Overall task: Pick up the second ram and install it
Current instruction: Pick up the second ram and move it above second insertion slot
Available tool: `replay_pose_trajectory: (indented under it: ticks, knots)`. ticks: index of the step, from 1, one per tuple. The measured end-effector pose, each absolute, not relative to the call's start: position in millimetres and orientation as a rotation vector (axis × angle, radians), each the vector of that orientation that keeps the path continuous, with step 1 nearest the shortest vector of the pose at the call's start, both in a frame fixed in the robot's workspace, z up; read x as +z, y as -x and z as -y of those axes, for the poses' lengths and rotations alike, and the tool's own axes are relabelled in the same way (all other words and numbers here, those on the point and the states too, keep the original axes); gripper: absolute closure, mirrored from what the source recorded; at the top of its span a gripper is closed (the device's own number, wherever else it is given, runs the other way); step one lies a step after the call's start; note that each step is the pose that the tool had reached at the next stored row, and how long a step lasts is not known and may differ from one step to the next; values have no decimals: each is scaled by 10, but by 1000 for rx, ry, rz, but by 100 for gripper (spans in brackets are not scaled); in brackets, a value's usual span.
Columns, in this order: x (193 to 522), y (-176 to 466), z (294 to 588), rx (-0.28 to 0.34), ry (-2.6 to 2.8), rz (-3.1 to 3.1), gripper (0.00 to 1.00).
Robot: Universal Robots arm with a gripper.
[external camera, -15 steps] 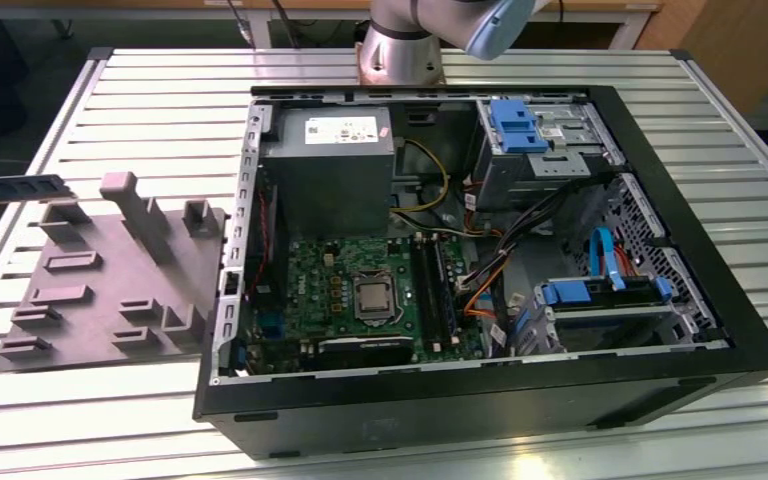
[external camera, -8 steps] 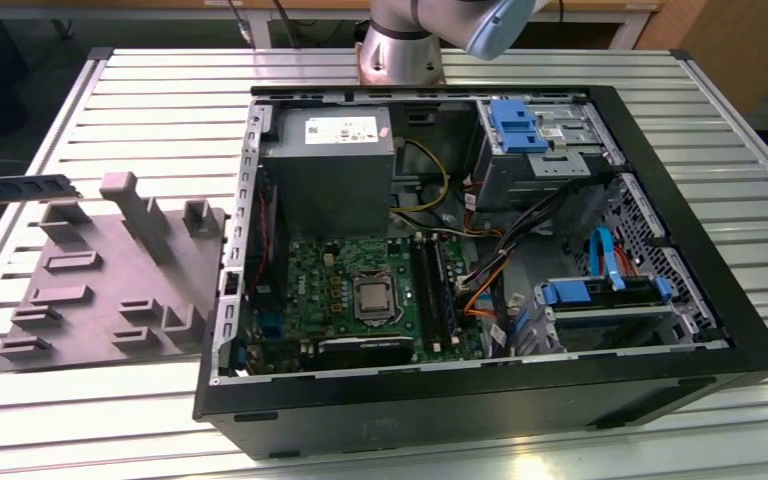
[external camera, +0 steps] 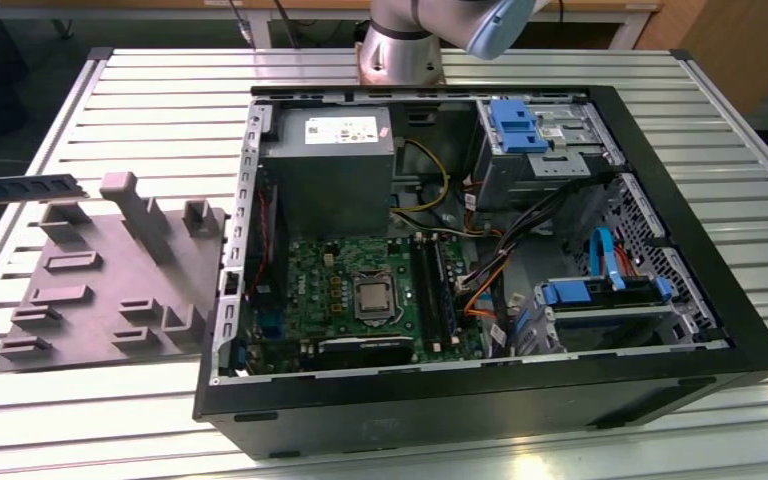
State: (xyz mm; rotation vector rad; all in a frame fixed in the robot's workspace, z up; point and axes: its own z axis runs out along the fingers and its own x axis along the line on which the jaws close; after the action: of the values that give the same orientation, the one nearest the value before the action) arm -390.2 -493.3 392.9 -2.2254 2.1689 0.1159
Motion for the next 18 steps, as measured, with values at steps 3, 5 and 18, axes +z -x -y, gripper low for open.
replay_pose_trajectory:
  ticks: [3,5,18]
  knots:
    - [3930,3884,4933,116,2225,-2169,89]
    - [3930,3871,4933,116,2225,-2169,89]
    - [3930,3789,4933,116,2225,-2169,89]
